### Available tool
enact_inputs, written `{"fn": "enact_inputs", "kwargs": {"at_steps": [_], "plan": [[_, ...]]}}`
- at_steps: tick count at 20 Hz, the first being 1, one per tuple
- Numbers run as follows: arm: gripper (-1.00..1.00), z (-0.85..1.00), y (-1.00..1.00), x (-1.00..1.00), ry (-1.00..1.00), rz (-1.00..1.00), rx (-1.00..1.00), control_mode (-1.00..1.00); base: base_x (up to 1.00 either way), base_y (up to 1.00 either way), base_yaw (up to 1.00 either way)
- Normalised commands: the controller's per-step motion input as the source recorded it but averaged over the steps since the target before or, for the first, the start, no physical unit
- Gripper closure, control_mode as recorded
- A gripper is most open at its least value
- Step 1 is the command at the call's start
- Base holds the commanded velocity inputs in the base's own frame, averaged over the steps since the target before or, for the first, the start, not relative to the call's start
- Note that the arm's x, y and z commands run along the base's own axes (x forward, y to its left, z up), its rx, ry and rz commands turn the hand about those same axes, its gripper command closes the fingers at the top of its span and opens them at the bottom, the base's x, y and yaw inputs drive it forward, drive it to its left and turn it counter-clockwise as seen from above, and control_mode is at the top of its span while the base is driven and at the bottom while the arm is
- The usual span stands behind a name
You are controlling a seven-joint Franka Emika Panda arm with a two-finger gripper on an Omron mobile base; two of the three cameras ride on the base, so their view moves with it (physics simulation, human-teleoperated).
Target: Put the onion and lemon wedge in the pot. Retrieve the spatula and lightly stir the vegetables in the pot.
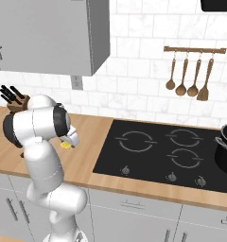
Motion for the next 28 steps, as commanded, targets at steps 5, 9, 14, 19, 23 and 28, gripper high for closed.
{"fn": "enact_inputs", "kwargs": {"at_steps": [5,9,14,19,23,28], "plan": [[-1.00,-0.29,0.00,0.00,0.03,-0.06,0.00,-1.00,0.00,0.00,0.00],[1.00,-0.28,0.00,0.00,0.01,-0.04,0.00,-1.00,0.00,0.00,0.00],[1.00,-0.18,0.00,-0.02,0.00,-0.03,0.00,-1.00,0.00,0.00,0.00],[1.00,0.49,-0.21,-0.45,-0.13,0.00,0.00,-1.00,0.00,0.00,0.00],[1.00,1.00,-0.89,-0.84,-0.17,0.00,0.07,-1.00,0.00,0.00,0.00],[1.00,1.00,-0.98,-1.00,-0.08,0.01,0.14,-1.00,0.00,0.00,0.00]]}}
